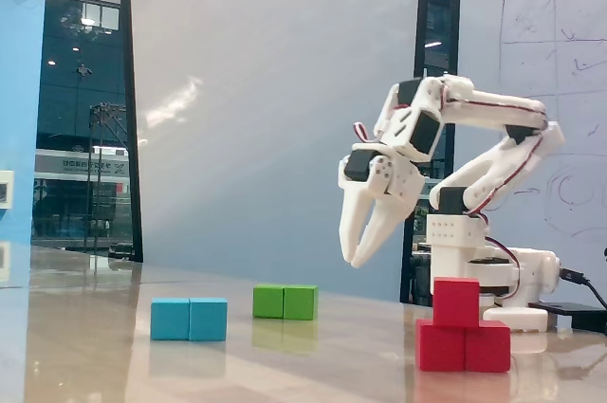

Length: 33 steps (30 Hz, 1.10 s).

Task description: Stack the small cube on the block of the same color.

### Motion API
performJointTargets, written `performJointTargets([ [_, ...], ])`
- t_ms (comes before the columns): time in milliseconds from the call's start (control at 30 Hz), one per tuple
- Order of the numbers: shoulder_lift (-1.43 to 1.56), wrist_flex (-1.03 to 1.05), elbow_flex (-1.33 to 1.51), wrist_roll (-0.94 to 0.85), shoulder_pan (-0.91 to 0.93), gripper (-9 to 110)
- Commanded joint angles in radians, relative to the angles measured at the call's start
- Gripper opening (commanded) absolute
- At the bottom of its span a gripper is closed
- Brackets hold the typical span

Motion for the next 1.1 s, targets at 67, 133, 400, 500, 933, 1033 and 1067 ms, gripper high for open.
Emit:
performJointTargets([
  [67,0.27,-0.018,0.143,0.012,0.009,0],
  [133,0.354,-0.018,0.207,0.012,0.009,0],
  [400,0.604,0.0,0.4,0.005,0.009,0],
  [500,0.66,0.003,0.425,0.006,0.009,0],
  [933,0.808,0.144,0.439,0.012,-0.002,0],
  [1033,0.81,0.144,0.439,0.012,-0.002,0],
  [1067,0.811,0.144,0.439,0.012,-0.002,0],
])
